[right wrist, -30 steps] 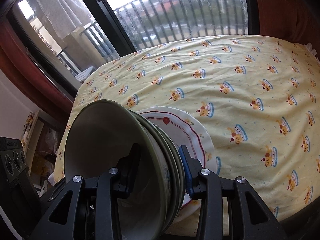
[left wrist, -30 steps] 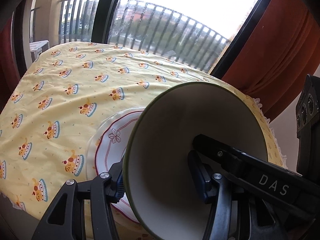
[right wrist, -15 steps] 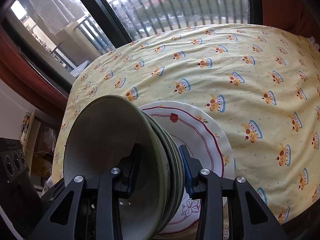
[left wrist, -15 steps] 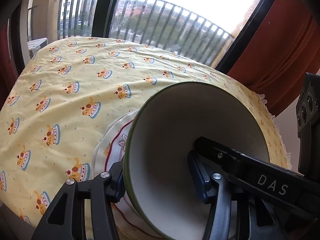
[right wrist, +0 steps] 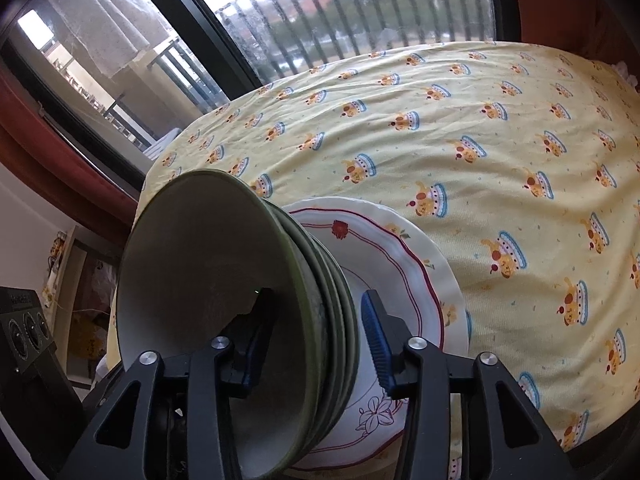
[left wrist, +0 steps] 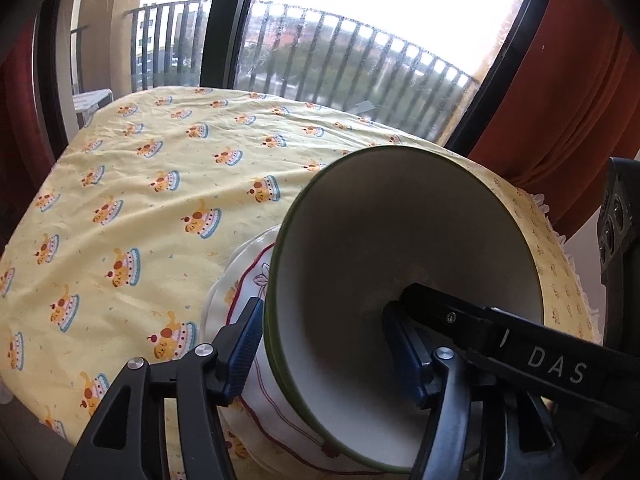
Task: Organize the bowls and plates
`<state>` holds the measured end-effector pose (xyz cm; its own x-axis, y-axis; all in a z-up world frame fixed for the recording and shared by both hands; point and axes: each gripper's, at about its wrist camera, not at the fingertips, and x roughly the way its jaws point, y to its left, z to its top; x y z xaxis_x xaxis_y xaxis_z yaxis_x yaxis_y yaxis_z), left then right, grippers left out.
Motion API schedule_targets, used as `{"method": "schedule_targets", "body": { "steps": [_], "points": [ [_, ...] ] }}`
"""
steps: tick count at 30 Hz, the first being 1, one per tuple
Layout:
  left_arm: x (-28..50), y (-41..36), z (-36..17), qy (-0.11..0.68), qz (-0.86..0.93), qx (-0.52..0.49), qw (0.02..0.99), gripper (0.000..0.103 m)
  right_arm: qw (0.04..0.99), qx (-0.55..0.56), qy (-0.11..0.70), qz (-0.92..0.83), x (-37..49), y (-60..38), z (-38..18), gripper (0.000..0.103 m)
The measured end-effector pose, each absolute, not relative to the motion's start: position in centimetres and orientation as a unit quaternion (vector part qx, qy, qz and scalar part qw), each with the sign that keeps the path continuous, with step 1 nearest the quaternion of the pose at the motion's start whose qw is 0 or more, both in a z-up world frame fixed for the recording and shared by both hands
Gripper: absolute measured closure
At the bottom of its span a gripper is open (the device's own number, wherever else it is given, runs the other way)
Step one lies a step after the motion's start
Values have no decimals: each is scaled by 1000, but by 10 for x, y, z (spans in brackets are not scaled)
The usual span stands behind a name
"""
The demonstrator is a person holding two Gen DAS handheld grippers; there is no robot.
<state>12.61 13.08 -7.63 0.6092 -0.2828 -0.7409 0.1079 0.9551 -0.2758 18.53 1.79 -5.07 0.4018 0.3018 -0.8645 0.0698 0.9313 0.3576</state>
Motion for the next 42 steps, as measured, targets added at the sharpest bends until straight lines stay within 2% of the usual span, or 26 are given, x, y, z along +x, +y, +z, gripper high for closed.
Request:
{"method": "schedule_targets", "body": {
  "steps": [5, 9, 14, 16, 17, 30, 42],
  "points": [
    [117, 127, -70, 414, -94, -88, 901, 30, 829, 155, 534, 63, 176, 14, -42, 46],
    [103, 131, -59, 374, -81, -75, 921, 22, 847, 143, 507, 71, 164, 11, -27, 43],
    [80, 130, -37, 298, -55, -52, 952, 14, 888, 123, 436, 77, 141, 8, 5, 35],
    [72, 127, -32, 277, -46, -48, 959, 4, 901, 116, 411, 76, 131, 4, 14, 31],
    [69, 126, -32, 272, -45, -48, 960, 3, 907, 111, 400, 72, 126, 2, 18, 28],
    [24, 87, -49, 234, -61, -25, 970, 0, 944, 45, 326, 31, 61, -35, 16, 23],
    [-12, 55, -75, 237, -77, -5, 968, 0, 952, 49, 301, -10, 12, -88, -14, 19]
  ]
}}
